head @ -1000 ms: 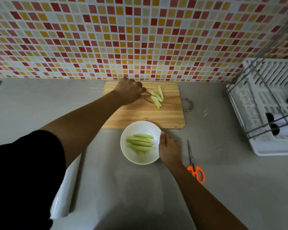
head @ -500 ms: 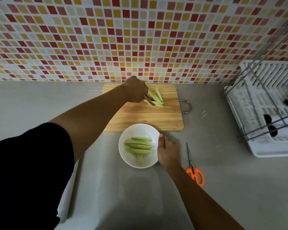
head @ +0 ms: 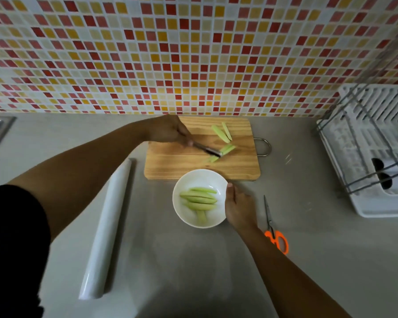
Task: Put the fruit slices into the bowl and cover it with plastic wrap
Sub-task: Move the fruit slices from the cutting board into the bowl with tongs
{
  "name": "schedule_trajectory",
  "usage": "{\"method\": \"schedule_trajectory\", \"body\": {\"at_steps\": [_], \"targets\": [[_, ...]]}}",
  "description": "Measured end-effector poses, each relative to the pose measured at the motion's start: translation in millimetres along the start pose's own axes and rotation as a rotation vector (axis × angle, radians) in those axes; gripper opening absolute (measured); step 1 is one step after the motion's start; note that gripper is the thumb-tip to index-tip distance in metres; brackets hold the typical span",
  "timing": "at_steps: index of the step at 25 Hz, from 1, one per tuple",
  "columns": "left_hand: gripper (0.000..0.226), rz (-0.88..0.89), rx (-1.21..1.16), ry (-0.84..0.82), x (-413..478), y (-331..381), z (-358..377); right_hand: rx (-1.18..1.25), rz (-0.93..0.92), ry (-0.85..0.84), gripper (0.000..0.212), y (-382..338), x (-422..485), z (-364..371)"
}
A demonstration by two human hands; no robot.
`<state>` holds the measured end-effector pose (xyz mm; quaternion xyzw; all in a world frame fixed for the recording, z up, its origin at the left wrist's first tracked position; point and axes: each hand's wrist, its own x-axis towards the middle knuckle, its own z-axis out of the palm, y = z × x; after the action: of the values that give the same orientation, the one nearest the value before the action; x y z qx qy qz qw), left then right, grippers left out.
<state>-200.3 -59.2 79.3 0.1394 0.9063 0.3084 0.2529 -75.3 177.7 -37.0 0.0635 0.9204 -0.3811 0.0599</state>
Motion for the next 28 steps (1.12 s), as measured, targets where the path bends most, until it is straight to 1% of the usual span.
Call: {"method": "schedule_trajectory", "body": {"at_steps": [2, 3, 8, 10, 12, 13, 14, 15, 17, 18, 19, 20, 22, 25, 28], "targets": [[0.012, -0.018, 0.056, -0.133, -17, -4, 3, 0.006, -0.012, -0.003, 0.046, -1, 0, -1], [0.012, -0.018, 0.115, -0.171, -23, -6, 8, 0.016, -0.009, -0.005, 0.046, -1, 0, -2], [0.023, 0.070, 0.413, -0.276, -34, 3, 37, 0.016, 0.017, -0.029, 0.050, -2, -1, -3], [0.024, 0.066, 0.465, -0.285, -33, 9, 35, 0.007, 0.023, -0.032, 0.050, -3, -1, -3], [0.024, 0.058, 0.418, -0.227, -31, 12, 19, 0.006, 0.021, -0.029, 0.050, -2, -1, -3], [0.024, 0.073, 0.380, -0.171, -28, 13, 11, 0.004, 0.018, -0.023, 0.050, -2, -1, -2], [0.025, 0.107, 0.374, -0.097, -23, 12, 3, 0.003, 0.016, -0.018, 0.049, -2, 0, -2], [0.026, 0.149, 0.420, -0.006, -16, 11, -2, 0.002, 0.015, -0.013, 0.049, -2, 0, -1], [0.034, 0.192, 0.672, 0.212, 3, 10, -5, 0.001, 0.017, -0.004, 0.048, 0, 1, 0], [0.037, 0.183, 0.838, 0.296, 13, 9, -3, 0.003, 0.018, 0.000, 0.048, 0, 1, 1], [0.039, 0.172, 0.989, 0.333, 22, 10, 2, 0.006, 0.021, 0.000, 0.048, 1, 1, 2], [0.040, 0.167, 1.096, 0.335, 33, 11, 7, 0.008, 0.024, -0.002, 0.048, 2, 1, 2], [0.038, 0.172, 1.189, 0.307, 52, 13, 17, 0.011, 0.027, -0.003, 0.047, 3, 1, 3], [0.034, 0.163, 1.232, 0.289, 74, 19, 26, 0.027, 0.024, 0.003, 0.044, 3, 2, 3], [0.030, 0.167, 1.214, 0.259, 84, 26, 24, 0.027, 0.009, 0.015, 0.044, 3, 1, 3]]}}
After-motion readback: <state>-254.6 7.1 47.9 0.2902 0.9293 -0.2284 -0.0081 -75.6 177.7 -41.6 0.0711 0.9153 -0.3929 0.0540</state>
